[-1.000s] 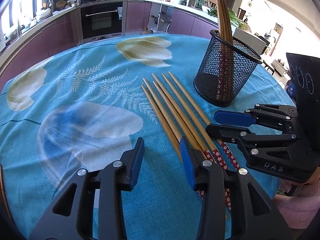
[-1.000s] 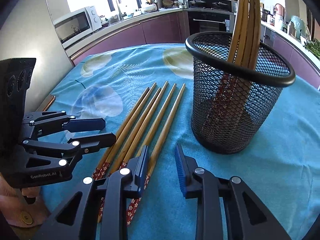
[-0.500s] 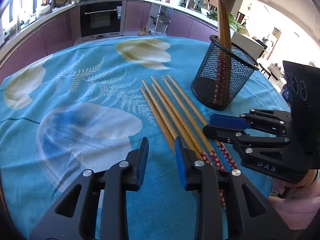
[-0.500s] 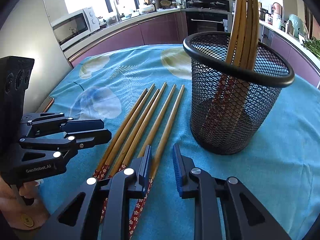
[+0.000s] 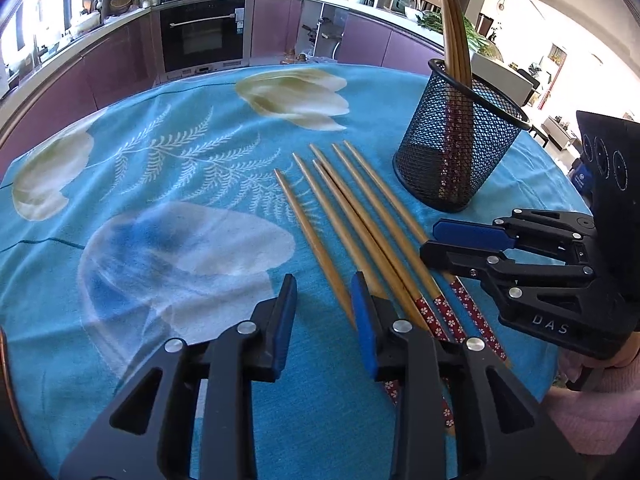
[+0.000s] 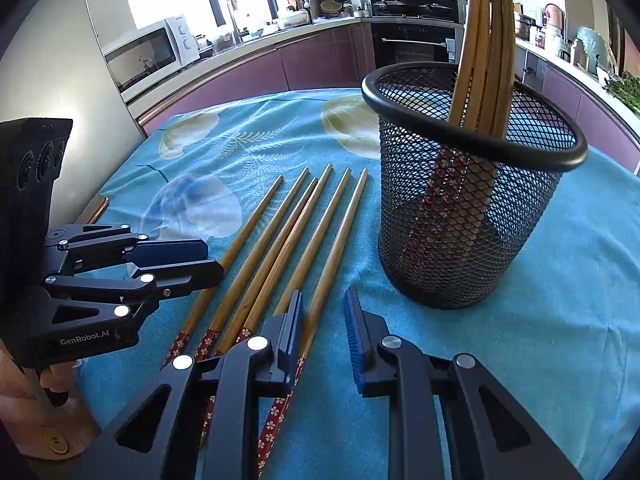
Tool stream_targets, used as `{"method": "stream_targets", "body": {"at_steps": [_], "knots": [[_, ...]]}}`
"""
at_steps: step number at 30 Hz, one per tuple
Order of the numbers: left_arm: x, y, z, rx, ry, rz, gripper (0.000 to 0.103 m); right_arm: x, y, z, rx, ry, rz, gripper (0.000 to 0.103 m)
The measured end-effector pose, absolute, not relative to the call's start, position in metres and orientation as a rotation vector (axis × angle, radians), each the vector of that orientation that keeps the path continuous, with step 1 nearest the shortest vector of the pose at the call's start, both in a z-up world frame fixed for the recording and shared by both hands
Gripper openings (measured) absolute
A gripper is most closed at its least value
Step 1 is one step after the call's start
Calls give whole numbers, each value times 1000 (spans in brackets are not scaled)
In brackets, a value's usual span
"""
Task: Organize utensils
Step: 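Move the open right gripper back over the remaining chopsticks, then grasp a chopstick with the right gripper and lift it upright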
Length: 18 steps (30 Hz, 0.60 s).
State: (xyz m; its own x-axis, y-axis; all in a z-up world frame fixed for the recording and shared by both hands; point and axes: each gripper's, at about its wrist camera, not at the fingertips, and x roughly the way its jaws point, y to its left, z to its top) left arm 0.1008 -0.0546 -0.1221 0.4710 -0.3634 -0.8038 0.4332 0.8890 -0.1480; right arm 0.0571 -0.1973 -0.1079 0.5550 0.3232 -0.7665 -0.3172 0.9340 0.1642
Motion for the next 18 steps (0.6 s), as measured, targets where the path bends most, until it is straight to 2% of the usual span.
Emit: {"method": "stream_targets", "body": {"at_steps": [7, 8, 10, 11, 12, 18], "knots": [[104, -62, -124, 106, 949, -466, 28, 63, -194, -109, 15, 896, 362, 21], [105, -61, -124, 105, 948, -459, 25, 64, -194, -109, 19, 894, 359, 21], [105, -60, -123, 89, 951, -455, 18, 64, -195, -109, 27, 894, 355, 18], [105, -59, -123, 77, 953, -451, 15, 64, -197, -109, 39, 894, 356, 13], [105, -57, -124, 67, 953, -447, 14, 65, -199, -110, 59, 896, 362, 10], [102, -51, -123, 10, 949, -427, 8, 64, -209, -110, 136, 894, 366, 6]]}}
